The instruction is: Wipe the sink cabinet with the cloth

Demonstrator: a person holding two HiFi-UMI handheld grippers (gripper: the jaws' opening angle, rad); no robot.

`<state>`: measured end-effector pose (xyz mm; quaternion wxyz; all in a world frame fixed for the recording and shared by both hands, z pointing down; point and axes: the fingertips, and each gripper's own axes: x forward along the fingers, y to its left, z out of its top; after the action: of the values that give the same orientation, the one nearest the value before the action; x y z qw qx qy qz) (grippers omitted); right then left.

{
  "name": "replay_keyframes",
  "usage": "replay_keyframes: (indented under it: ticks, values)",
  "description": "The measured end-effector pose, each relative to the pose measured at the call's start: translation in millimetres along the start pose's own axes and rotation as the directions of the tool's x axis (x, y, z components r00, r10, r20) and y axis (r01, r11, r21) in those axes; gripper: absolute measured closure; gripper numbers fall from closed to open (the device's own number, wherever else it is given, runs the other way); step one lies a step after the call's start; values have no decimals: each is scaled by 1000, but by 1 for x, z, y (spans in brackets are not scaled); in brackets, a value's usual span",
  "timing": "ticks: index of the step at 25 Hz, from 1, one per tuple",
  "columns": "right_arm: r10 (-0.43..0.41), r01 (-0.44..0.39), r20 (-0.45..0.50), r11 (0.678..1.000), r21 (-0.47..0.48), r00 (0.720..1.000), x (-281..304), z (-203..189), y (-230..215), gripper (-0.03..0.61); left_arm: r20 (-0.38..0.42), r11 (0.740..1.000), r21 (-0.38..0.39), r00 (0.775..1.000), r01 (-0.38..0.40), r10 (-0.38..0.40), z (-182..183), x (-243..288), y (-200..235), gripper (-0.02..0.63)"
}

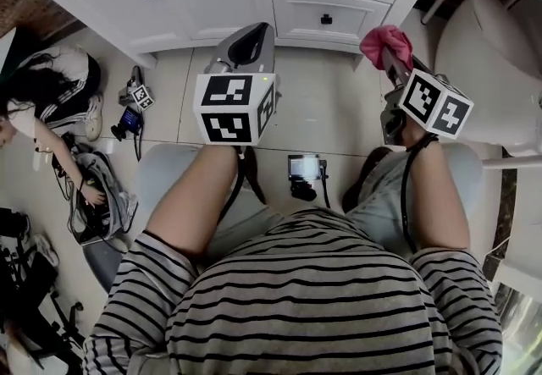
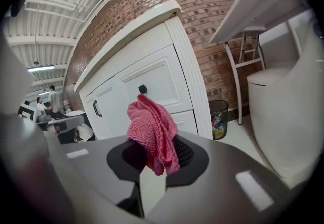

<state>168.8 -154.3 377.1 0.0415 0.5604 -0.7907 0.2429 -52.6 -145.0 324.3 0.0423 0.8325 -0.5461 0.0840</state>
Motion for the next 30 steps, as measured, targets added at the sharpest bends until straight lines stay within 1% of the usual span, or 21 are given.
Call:
replay_keyframes:
  ticks: [3,6,9,12,16,21,30]
  values:
    - [9,-8,42,1000,-26,999,-6,1,13,509,14,1000,-7,1000,-20,20,-2,-12,-2,612]
    - [14,-13,44,999,-36,999,-10,-9,18,509,13,999,-36,1000,-15,16,-9,-20,-6,612]
    - [-2,5,50,998,-66,999,-14,-7,21,511,11,1000,-12,1000,2,-2,-14,-16,-14,612]
    - [5,0,65,997,-80,998,-19,-2,28,512,3,1000,-1,1000,12,-12,-19,-11,-19,612]
    - [4,1,62,996,-86,998,-22,-4,30,512,2,999,26,1000,25,-25,-18,-13,-25,612]
    - [-15,20,52,996,-90,999,-24,-10,22,512,5,1000,17,1000,12,-12,-19,-16,-23,612]
    - [-10,14,43,995,-102,999,-18,-14,27,512,3,1000,14,1000,15,-15,-20,-16,-22,612]
